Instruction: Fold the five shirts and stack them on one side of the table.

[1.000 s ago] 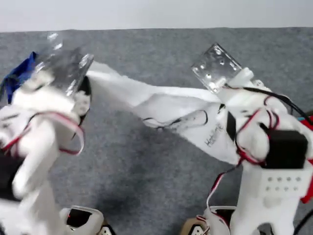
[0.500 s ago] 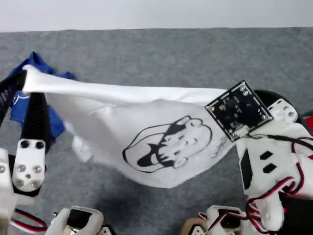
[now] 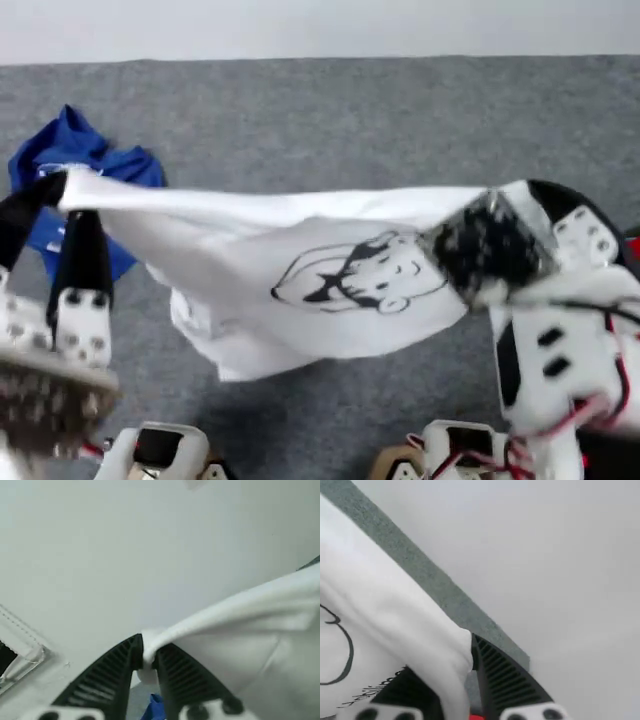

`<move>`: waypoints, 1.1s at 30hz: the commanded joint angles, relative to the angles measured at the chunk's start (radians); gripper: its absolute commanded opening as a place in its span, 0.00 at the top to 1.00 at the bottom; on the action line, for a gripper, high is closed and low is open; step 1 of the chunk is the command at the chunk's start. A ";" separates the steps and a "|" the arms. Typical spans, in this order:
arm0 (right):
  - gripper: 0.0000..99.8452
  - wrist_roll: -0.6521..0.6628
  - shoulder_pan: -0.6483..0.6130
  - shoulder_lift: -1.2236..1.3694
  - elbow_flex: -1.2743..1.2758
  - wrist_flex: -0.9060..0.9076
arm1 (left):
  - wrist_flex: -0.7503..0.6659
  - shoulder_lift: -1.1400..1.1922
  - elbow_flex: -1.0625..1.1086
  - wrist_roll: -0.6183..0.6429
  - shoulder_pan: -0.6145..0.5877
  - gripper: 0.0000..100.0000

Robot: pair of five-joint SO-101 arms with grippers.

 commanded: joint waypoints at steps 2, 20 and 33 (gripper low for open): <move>0.99 0.029 0.015 -0.081 -0.035 0.001 | 0.018 -0.091 0.004 -0.020 -0.002 1.00; 0.99 0.025 0.113 -0.139 -0.035 -0.199 | -0.262 -0.150 -0.021 -0.017 -0.084 1.00; 0.99 -0.149 0.111 -0.222 -0.035 -0.084 | -0.221 -0.143 -0.159 -0.015 -0.146 1.00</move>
